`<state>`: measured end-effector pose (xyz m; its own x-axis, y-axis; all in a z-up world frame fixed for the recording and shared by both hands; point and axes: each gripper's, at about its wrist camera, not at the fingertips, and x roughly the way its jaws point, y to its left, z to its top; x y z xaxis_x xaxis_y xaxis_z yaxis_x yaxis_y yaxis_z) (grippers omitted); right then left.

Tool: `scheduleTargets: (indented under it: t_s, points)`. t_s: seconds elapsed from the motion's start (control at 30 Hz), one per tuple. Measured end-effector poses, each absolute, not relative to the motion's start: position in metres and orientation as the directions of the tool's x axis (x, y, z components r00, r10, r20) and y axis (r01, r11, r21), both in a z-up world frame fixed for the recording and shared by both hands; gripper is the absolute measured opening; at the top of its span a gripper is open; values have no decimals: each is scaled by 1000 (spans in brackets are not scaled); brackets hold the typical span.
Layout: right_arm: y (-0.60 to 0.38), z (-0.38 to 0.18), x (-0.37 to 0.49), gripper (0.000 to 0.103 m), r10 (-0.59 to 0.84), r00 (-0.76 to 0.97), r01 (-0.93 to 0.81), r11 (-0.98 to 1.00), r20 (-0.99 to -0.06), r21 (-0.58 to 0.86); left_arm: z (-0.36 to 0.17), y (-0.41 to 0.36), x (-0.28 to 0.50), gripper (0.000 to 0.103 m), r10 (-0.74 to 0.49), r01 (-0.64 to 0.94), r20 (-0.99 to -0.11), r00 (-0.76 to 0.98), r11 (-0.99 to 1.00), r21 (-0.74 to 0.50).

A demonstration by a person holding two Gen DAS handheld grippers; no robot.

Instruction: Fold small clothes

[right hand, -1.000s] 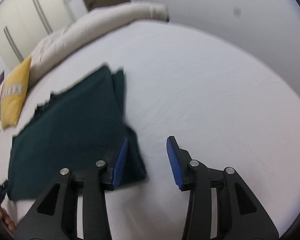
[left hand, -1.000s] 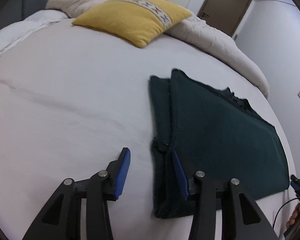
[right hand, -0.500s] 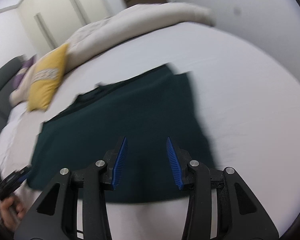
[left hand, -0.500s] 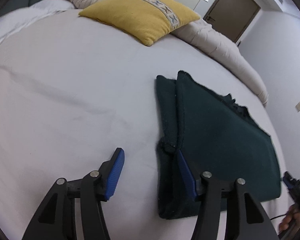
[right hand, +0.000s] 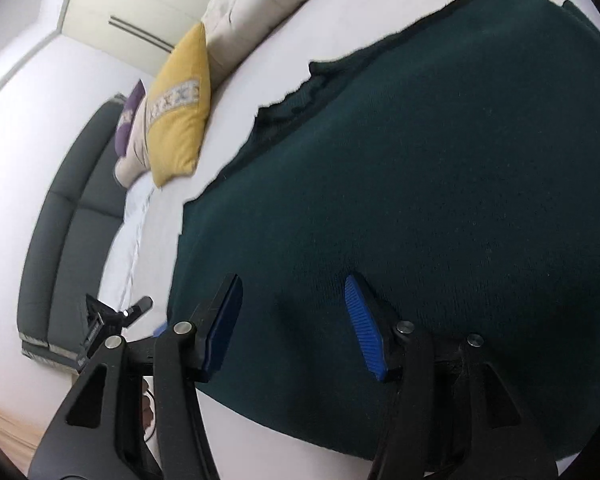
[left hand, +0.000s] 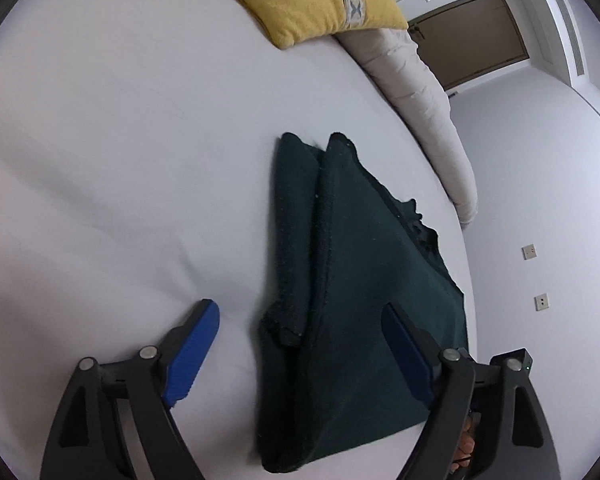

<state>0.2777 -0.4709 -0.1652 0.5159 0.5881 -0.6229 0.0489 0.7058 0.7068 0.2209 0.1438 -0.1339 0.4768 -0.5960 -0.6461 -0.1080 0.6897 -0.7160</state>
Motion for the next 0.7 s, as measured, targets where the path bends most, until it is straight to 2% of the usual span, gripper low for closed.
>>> scheduleTargets:
  t_s: [0.13,0.2,0.33,0.4,0.47,0.5,0.53,0.57,0.6,0.7]
  points:
    - [-464,-153,275,54,617,505,31,686,-604,727,-134,148,220,84,-645,-121,-620,447,643,-756]
    - [-455,-149,274,54,646,493,12,665,-583,747,-134,142,223,84,-633,-111,-647,425,673,-731]
    - [-434,-143,283,54,729,472,-12,568,-496,823,-134,128,239,85,-647,-84,-658,386,686,-723]
    - [-424,-144,288,54,755,461,-12,531,-467,847,-135,127,245,82,-659,-92,-650,379,672,-734]
    - [-413,-145,294,54,774,447,-19,508,-447,861,-137,127,247,62,-671,-96,-644,368,661,-744]
    - [-406,-146,298,54,787,438,-20,492,-435,871,-139,128,247,57,-683,-101,-633,364,647,-756]
    - [-401,-146,299,54,793,432,-19,483,-429,875,-142,129,246,45,-702,-102,-616,357,626,-773]
    - [-397,-148,302,54,799,427,-16,475,-424,880,-147,130,246,27,-726,-112,-594,347,597,-794]
    - [-392,-150,305,54,805,421,-11,465,-418,885,-154,133,245,23,-750,-132,-569,337,561,-817]
    - [-376,-156,314,54,824,392,-4,446,-409,895,-163,141,241,22,-785,-141,-503,363,487,-862]
